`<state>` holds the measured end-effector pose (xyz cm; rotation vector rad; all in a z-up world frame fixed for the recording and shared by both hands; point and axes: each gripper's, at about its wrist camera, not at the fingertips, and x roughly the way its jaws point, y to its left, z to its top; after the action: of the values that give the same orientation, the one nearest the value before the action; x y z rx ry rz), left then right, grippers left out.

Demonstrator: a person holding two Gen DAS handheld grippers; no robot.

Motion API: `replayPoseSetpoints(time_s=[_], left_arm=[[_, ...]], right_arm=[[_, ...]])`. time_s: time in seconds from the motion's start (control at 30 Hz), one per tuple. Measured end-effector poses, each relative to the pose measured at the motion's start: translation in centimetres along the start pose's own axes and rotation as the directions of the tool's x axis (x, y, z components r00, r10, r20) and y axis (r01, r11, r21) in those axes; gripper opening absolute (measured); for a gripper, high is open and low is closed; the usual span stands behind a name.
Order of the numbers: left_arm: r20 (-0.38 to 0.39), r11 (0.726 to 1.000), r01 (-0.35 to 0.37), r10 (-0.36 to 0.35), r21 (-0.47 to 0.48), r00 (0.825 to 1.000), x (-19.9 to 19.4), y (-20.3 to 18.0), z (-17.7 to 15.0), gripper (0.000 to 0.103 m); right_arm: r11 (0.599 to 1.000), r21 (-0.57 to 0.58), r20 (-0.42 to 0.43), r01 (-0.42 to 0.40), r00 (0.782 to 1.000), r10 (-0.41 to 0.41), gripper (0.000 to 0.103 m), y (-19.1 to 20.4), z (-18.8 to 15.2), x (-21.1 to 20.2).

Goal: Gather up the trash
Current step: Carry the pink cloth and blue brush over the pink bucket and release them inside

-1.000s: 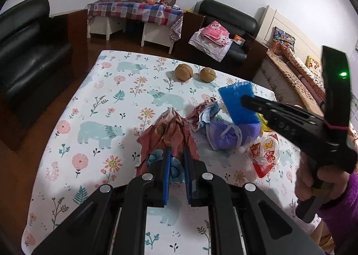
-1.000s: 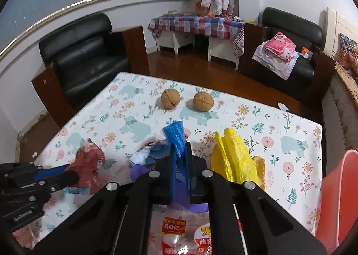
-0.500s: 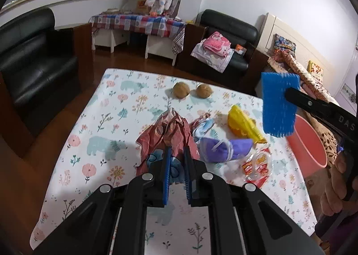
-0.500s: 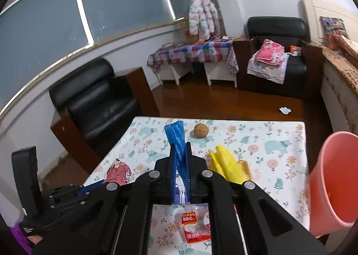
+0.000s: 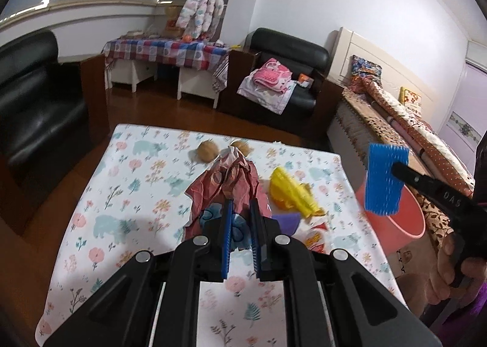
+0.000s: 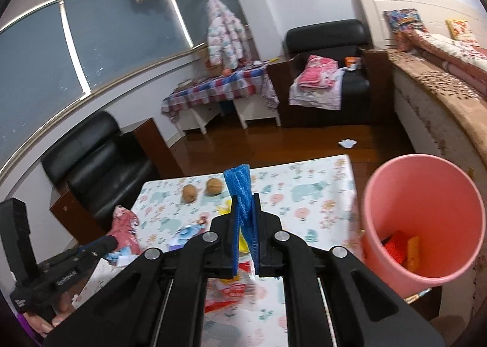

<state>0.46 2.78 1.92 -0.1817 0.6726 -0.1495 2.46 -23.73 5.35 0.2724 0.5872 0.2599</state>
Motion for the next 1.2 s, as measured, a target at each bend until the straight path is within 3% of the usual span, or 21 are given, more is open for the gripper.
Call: replayPoseSetpoints(time_s=[0.4,0.77,1.2], left_arm=[[0.036,0.994,0.079,-0.082,0.073,0.996,0.8,-6.1,2.5,0.010],[0.062,0.974,0.172,-0.183,0.148,0.981,2.5,-13.5,4.6,0.010],[-0.024,0.930,0.293,-0.296,0.223,0.955,6.7,-22.0,4.2,0.010]], right_arm=[[0.989,0.077,0.061,0.123,0.990,-0.128,0.007,-5.7,0.5,-2.1],[0.965,0.166,0.082,0.200,0.973,-0.216,0.007,-11.5,0.4,-3.9],[0.923,0.288,0.057,0.255,0.958,-0.283,0.007,-18.3,-1.5,-5.1]])
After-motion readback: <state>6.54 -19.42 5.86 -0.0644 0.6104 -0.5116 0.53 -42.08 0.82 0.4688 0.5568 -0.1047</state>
